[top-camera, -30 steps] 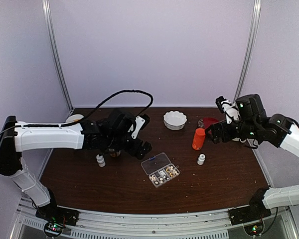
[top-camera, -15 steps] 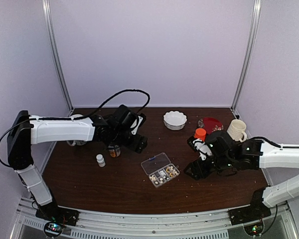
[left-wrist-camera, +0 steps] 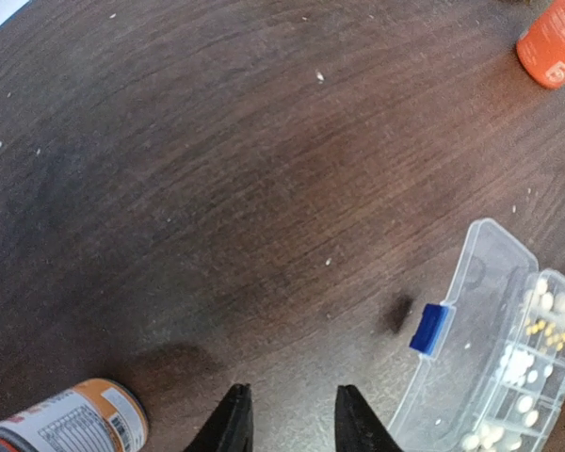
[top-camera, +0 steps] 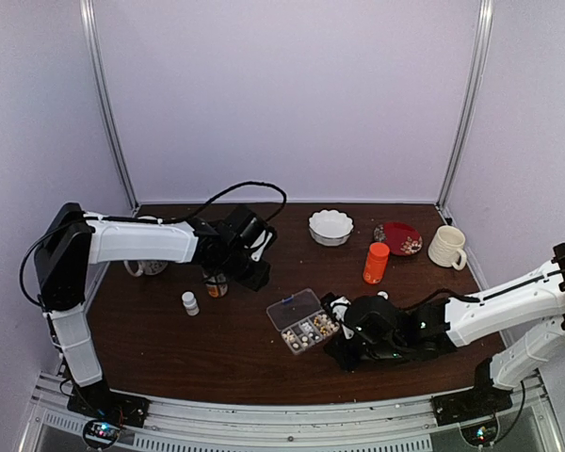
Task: Sort the pills into containers
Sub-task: Close the pill container at the center of the board.
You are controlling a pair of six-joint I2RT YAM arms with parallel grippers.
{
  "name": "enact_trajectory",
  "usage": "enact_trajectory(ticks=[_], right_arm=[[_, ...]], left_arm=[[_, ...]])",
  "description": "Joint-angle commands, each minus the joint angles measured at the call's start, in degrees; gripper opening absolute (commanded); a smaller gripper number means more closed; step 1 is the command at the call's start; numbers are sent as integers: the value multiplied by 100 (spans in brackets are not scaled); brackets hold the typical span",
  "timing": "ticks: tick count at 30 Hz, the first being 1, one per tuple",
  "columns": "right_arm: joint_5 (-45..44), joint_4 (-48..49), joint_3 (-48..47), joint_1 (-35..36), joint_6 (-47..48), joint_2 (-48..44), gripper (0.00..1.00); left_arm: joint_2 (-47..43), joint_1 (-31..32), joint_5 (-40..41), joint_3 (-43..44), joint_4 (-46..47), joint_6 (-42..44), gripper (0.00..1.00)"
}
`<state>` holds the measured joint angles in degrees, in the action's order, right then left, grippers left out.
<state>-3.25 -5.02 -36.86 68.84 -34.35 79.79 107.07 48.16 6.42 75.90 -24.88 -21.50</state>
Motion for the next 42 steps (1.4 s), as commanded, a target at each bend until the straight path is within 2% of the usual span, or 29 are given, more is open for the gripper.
enact_trajectory(ticks=[1, 4, 6, 12, 24, 33, 42], right_arm=[[-389, 416, -18, 81, -340, 345, 0], [-513, 484, 20, 95, -519, 516, 0], [-566, 484, -36, 95, -572, 679, 0], [-606, 442, -233, 98, -625, 1146, 0], [-521, 677, -155, -71, -713, 1361, 0], [-133, 721, -267, -314, -633, 1591, 0], [-128, 694, -298, -394, -598, 1588, 0]], left_arm=[[130, -78, -267, 145, -8, 101, 26], [292, -92, -272, 186, -27, 187, 8], [423, -103, -320, 253, -64, 213, 0], [779, -114, -628, 391, -49, 216, 0], [1222, -175, -1713, 530, -159, 126, 0], [1183, -176, -2172, 656, -147, 207, 0], [988, -180, -2592, 661, -125, 135, 0]])
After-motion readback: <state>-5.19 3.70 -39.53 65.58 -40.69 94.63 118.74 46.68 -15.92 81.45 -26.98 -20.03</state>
